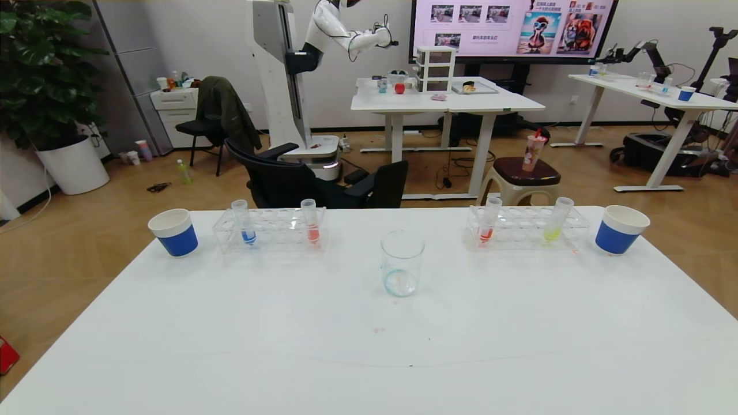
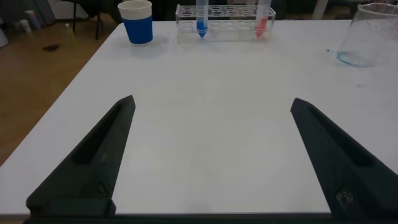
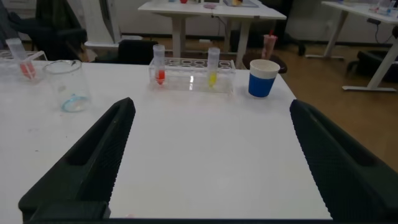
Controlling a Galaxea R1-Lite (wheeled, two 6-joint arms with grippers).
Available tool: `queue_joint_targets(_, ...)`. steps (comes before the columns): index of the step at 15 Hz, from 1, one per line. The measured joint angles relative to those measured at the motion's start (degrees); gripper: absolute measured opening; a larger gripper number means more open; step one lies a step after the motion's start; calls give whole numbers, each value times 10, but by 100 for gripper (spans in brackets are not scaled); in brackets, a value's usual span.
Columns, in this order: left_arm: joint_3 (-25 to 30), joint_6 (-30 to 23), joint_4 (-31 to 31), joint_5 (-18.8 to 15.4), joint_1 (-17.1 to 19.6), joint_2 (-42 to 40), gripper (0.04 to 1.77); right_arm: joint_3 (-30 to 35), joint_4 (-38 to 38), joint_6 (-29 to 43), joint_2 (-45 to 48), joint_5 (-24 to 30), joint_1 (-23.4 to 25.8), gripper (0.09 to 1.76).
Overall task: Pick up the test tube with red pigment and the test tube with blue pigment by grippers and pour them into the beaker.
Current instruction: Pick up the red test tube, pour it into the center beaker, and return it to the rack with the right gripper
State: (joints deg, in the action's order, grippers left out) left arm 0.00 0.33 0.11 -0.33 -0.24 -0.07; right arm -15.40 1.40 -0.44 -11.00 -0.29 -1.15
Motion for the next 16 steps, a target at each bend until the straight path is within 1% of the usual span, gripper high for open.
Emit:
queue_joint_targets(2,0,0,0,0,0,0,174,-29,38,1,-76,0,-13,174)
queue_joint_targets(5,0,0,0,0,0,0,174,-47,146,1,-210,0,-22,174)
queue_joint_targets(9,0,0,0,0,0,0,174,-79,261,2,-402,7,-26,174)
queue_joint_targets(13,0,0,0,0,0,0,174,-112,440,2,-611,20,-29,174)
queue_joint_targets(15,0,0,0,0,0,0,174,-133,519,13,-714,21,-35,174)
queue_joint_targets(16,0,0,0,0,0,0,174,-148,545,20,-760,20,-41,174)
